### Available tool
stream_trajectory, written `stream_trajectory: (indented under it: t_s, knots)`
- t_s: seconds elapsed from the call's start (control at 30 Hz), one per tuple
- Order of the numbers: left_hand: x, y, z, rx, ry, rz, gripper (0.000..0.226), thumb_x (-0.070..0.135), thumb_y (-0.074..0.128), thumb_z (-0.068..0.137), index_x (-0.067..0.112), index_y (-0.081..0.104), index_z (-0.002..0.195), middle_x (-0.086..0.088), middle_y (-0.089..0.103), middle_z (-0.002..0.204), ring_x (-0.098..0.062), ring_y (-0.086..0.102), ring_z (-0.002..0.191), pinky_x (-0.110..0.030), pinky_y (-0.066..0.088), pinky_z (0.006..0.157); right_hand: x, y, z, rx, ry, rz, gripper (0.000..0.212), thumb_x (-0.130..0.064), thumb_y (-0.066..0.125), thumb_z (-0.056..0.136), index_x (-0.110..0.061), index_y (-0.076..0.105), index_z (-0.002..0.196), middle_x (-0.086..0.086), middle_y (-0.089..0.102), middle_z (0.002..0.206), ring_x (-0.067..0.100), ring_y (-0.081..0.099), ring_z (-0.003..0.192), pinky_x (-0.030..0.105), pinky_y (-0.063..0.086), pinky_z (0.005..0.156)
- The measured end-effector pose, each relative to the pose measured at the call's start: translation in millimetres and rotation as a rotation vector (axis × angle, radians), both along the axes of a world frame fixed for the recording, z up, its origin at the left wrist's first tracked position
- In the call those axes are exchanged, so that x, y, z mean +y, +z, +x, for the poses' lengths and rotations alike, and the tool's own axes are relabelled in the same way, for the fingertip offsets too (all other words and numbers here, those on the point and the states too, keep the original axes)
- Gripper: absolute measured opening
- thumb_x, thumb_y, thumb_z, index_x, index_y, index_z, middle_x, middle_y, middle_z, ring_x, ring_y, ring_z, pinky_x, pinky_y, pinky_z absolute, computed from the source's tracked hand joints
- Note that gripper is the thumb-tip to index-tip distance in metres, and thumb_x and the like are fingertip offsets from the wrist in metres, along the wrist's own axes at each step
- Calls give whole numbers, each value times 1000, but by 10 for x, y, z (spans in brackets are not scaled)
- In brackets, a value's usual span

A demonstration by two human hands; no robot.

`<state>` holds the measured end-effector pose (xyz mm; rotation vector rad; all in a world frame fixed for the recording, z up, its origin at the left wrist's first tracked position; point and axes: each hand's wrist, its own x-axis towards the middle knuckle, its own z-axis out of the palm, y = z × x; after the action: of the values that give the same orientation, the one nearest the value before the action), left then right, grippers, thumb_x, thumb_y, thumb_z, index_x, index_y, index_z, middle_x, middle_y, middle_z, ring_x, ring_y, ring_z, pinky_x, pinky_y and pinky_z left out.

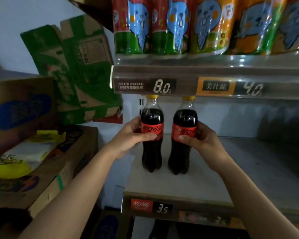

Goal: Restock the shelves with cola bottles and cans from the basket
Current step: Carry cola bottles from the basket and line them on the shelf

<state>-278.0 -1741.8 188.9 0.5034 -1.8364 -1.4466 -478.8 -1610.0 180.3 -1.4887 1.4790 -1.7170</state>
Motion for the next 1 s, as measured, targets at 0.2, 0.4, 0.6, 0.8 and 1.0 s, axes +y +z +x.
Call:
stream_trajectory:
  t_s: [0.2, 0.4, 0.6, 0.8, 1.0]
  knots:
    - [-18, -153, -56, 69, -15, -5, 47, 16, 71, 71, 28, 60, 115, 6, 72, 111, -12, 64, 111, -31, 48, 98, -11, -144, -18, 46, -21, 14, 45, -10, 75, 78, -18, 59, 119, -2, 71, 111, 12, 64, 108, 31, 49, 95]
    - [26, -485, 32, -147, 84, -126, 58, 23, 81, 63, 36, 54, 112, 10, 68, 111, 4, 64, 100, -18, 49, 85, 36, -397, -45, 235, -160, 239, 61, -19, 86, 67, -22, 56, 120, -8, 67, 112, 4, 61, 105, 20, 48, 89]
    - [-134, -566, -64, -171, 117, -196, 46, 11, 81, 71, 31, 60, 107, 13, 69, 105, 6, 64, 96, -9, 47, 77, -98, -383, -105, 285, -233, 327, 55, -27, 88, 63, -26, 60, 111, -12, 67, 101, 2, 62, 95, 24, 50, 81]
    - [-517, -585, -332, -152, 173, -177, 44, 5, 79, 73, 28, 60, 107, 11, 67, 109, 2, 64, 99, -19, 47, 88, -588, -296, -250, 339, -282, 361, 62, -30, 87, 64, -19, 60, 119, -3, 66, 110, 16, 64, 100, 32, 51, 87]
    - [-873, -558, -580, -150, 199, -131, 53, 2, 73, 81, 9, 54, 130, -2, 63, 122, -16, 59, 113, -30, 45, 98, -1042, -279, -446, 275, -342, 367, 54, -27, 85, 69, -13, 64, 118, 8, 68, 119, 23, 63, 107, 35, 50, 94]
